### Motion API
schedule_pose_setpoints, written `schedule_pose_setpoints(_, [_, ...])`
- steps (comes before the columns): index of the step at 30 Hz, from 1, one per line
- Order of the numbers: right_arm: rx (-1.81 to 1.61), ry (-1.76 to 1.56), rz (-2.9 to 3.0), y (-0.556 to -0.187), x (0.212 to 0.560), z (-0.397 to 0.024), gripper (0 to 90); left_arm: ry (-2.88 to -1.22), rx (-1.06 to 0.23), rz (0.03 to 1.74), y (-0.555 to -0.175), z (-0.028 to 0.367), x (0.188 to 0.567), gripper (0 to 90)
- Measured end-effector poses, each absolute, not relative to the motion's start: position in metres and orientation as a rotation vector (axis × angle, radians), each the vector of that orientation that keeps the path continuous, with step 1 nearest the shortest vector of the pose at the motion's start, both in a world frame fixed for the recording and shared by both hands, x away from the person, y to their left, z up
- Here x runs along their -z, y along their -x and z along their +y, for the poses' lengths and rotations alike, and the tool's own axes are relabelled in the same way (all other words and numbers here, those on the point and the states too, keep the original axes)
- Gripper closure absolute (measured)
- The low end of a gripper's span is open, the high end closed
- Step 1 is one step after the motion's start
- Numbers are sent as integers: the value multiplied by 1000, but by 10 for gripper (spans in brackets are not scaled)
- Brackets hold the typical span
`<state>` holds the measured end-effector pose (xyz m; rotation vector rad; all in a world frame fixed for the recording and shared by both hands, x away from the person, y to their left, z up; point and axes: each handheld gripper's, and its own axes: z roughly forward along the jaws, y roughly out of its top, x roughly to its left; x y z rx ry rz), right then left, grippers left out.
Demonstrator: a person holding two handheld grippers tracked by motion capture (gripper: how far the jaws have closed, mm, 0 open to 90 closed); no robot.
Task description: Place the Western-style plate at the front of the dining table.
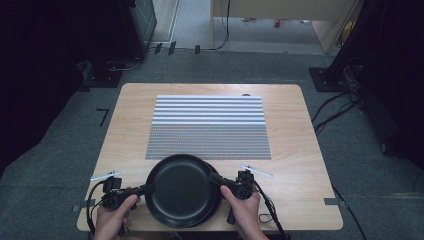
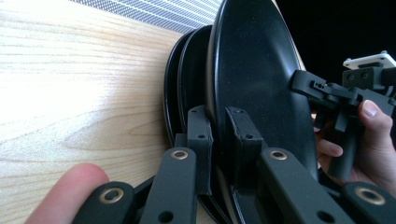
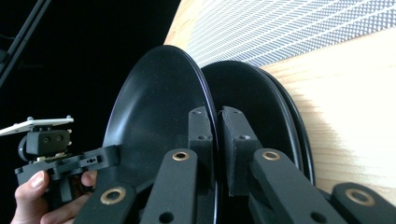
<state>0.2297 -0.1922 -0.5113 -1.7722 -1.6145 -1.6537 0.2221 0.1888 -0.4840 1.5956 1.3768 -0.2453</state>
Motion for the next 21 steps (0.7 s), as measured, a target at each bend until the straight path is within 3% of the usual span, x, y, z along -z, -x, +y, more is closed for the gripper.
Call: schedule_pose_setpoints(21, [1696, 1711, -1618, -256, 475, -203, 827, -1543, 196, 1350, -243, 179, 449, 834])
